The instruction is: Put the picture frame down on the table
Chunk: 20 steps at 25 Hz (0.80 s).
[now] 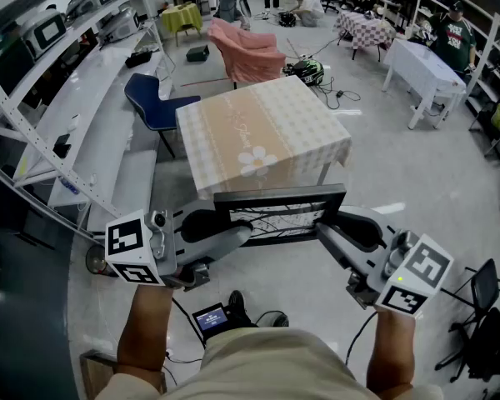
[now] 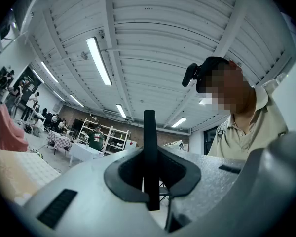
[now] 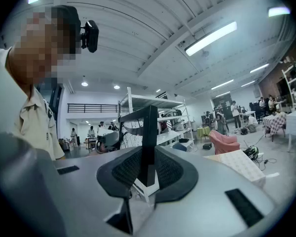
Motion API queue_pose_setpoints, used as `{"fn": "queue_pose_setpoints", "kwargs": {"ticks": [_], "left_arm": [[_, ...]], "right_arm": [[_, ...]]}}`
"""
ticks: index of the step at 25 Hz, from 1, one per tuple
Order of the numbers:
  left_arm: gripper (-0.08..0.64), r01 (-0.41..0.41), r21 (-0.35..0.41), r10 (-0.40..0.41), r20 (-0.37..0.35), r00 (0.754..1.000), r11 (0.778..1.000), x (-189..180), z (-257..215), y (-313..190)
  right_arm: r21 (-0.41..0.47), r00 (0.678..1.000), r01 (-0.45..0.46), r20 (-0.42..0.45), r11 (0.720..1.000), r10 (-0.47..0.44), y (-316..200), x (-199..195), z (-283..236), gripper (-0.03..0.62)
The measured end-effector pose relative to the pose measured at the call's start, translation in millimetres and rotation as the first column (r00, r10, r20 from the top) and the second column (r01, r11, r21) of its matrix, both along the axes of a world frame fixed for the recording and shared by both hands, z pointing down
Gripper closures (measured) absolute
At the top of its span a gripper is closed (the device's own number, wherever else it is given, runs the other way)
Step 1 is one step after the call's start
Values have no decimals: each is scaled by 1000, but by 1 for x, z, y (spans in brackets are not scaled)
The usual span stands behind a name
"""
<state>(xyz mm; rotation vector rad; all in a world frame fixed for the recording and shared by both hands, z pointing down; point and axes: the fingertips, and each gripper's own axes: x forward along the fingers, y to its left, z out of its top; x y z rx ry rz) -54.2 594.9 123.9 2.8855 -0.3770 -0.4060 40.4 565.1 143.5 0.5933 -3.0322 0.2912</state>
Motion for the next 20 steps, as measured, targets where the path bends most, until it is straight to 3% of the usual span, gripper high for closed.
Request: {"fn": "queue_pose_setpoints", "kwargs": {"ticks": [10,20], "left_arm": [[511,-22,-11,22,9,1000,1000,-7,11,-22],[511,-65,-39,65,-12,998,997,-58,13,-86]], "right_arm": [[-3,1000,-31,-1,1000,31,-21,-7,12,520],[-26,996,-82,-27,996,81,-80,-56,9,518]]}}
